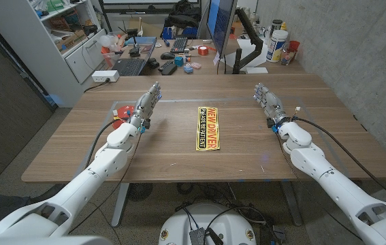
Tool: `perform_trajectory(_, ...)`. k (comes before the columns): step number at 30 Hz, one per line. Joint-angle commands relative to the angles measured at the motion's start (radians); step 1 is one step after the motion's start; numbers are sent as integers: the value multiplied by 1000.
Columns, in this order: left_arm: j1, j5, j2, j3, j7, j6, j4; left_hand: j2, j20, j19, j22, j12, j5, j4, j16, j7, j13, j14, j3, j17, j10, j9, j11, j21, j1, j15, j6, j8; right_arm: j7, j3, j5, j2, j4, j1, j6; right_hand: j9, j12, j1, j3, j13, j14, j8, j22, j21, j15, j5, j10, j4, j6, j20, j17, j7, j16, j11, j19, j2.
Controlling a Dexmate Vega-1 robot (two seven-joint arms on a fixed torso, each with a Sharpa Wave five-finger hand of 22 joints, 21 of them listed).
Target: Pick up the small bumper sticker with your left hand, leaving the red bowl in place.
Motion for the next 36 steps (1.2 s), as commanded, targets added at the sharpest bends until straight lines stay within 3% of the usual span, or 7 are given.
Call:
perform_trajectory(1, -22, -41, 36, 50, 16, -15, 3, 2, -35, -7, 2, 6, 7, 1, 6, 8, 3, -2, 6, 3, 5, 3, 2, 4, 10, 5, 3, 6, 58, 119, -95, 101, 3, -28, -34, 5, 7, 9, 6, 5, 6, 6, 4, 4, 1, 5, 9, 0, 10, 0, 5, 0, 8, 0, 8, 0)
perform_trajectory(16, -18, -52, 85, 93, 42, -32, -44, 5, -23, -10, 3, 6, 7, -3, 4, 8, 3, -4, 7, 3, 5, 3, 5, -3, 15, 6, 3, 5, 123, 207, -189, 195, 28, -20, -60, 5, 5, 9, 4, 5, 8, 5, 4, 1, 2, 5, 12, -2, 14, 1, 5, -1, 8, 0, 10, 2)
perform_trajectory(36, -1, -30, 146, 113, 47, -56, -105, 8, -10, -16, 3, 7, 9, -14, 4, 7, 4, -1, 10, 1, 9, 4, 2, -15, 32, 5, 5, 4, 143, 258, -251, 260, 47, -12, -50, 5, 3, 8, 1, 5, 13, 7, 5, -1, 1, 5, 18, -5, 22, -1, 5, -2, 8, -2, 17, 3)
